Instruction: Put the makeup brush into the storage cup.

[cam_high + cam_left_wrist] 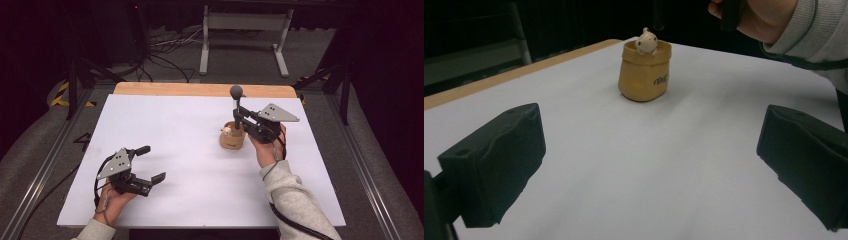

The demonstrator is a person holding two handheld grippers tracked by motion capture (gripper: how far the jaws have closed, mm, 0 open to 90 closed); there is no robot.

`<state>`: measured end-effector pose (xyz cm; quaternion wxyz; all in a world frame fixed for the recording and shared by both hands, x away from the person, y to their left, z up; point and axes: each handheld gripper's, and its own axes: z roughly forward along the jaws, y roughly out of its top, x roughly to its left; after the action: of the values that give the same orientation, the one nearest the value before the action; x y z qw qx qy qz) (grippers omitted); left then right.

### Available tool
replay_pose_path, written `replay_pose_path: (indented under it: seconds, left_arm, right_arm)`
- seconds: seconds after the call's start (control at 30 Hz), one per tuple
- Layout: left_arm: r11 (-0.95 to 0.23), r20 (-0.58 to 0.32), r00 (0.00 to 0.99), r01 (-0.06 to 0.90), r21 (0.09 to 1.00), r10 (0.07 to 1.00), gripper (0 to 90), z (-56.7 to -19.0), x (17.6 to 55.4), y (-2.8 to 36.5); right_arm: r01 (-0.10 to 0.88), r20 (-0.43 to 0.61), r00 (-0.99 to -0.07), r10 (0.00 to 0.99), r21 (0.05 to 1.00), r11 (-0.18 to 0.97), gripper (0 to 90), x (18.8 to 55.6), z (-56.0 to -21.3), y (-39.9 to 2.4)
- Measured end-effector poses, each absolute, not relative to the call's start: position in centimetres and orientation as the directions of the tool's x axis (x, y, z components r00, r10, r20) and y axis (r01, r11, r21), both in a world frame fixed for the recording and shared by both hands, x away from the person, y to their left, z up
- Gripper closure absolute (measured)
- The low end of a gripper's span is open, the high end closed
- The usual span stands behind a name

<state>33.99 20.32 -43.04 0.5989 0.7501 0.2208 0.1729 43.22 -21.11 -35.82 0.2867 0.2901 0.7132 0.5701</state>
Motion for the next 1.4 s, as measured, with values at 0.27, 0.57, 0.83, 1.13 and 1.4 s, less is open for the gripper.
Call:
replay_pose_path:
  seconds: [0.27, 0.57, 0.83, 1.13, 1.4]
  left_arm:
    - [-0.181, 0.009, 0.816, 0.117, 0.977, 0.578, 0.0, -43.3, 33.8, 20.4]
    - [-0.16, -0.012, 0.815, 0.128, 0.979, 0.58, 0.0, -43.4, 33.7, 20.7]
    - [-0.163, -0.011, 0.818, 0.127, 0.978, 0.575, 0.0, -43.5, 33.7, 20.6]
    - [-0.177, -0.004, 0.826, 0.126, 0.976, 0.564, 0.0, -43.6, 33.7, 20.4]
    - [-0.172, -0.005, 0.826, 0.123, 0.977, 0.563, 0.0, -43.6, 33.7, 20.4]
  right_arm:
    - [0.12, -0.026, -0.64, 0.768, 0.984, 0.134, 74.2, 43.9, -36.6, -21.8]
    - [0.122, -0.02, -0.646, 0.763, 0.984, 0.129, 74.1, 44.4, -37.6, -21.9]
    - [0.126, -0.017, -0.652, 0.758, 0.983, 0.13, 74.1, 44.4, -38.6, -21.8]
    - [0.146, -0.003, -0.655, 0.755, 0.981, 0.13, 74.1, 44.4, -40.2, -21.5]
    - [0.165, 0.009, -0.653, 0.757, 0.978, 0.131, 74.0, 44.4, -41.0, -21.4]
